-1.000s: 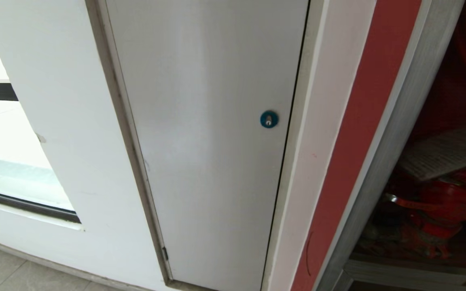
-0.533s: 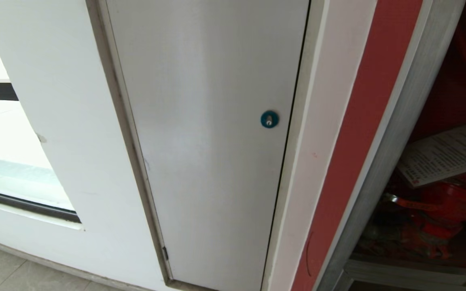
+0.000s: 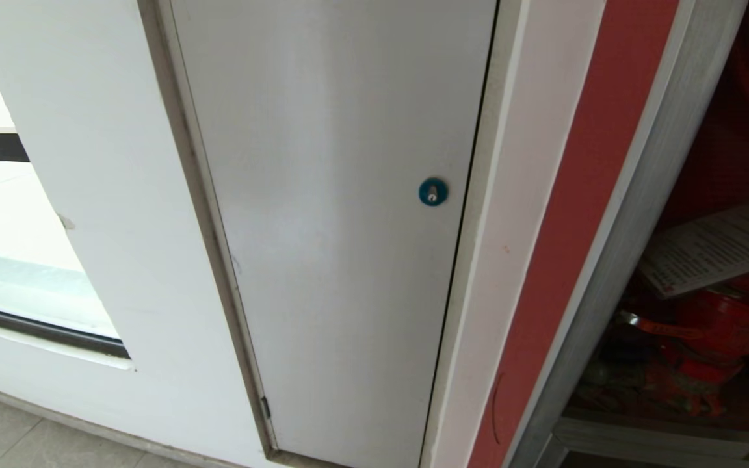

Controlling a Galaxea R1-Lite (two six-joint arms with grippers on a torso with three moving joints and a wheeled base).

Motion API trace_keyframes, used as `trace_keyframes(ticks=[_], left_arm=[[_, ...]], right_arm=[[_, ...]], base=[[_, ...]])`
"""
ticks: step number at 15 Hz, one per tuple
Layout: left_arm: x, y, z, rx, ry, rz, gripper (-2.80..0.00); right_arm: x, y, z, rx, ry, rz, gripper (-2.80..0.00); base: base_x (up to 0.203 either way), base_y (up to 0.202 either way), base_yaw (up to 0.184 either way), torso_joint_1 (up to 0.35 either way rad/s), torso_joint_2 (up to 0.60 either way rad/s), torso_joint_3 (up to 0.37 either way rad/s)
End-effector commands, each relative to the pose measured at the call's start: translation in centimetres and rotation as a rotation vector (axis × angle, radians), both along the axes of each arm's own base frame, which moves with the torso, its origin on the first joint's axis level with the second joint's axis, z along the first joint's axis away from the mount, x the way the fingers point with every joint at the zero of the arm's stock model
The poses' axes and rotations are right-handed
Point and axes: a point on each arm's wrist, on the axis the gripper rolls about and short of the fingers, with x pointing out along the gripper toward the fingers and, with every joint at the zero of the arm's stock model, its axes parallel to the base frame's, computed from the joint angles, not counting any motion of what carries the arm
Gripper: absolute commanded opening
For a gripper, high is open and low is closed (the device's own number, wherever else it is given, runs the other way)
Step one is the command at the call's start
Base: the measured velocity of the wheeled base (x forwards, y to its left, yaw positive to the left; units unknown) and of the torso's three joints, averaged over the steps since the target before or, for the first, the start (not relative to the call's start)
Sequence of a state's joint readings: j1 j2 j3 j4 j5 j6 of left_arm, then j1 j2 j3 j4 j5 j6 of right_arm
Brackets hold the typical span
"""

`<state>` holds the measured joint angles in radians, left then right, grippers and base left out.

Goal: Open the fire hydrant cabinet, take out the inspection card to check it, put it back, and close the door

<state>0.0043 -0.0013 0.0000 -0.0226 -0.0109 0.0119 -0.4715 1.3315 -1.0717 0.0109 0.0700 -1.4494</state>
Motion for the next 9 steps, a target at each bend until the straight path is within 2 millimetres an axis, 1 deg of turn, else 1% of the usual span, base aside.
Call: trace_keyframes(ticks=[1,6,9], left_arm=[[0.07,0.00,-0.21,0.000,0.008,0.001,-2.80],[0.07,0.00,-0.21,0.000,0.008,0.001,-2.80],[0.07,0.00,-0.21,0.000,0.008,0.001,-2.80]], right_arm=[[0.00,0.00,-0.03,-0.008,0.004,0.003,-2.80],[-0.13,-0.07,0.08,-0.010,0.000,-0.002,-2.80],[-0.61,-0.59,0.22,-0.012,-0.005,-0.035,-2.80]], base=[[0.000,0.000,0.000,0.000,0.00,0.000],[0.000,0.000,0.000,0.000,0.00,0.000],[0.000,0.000,0.000,0.000,0.00,0.000]])
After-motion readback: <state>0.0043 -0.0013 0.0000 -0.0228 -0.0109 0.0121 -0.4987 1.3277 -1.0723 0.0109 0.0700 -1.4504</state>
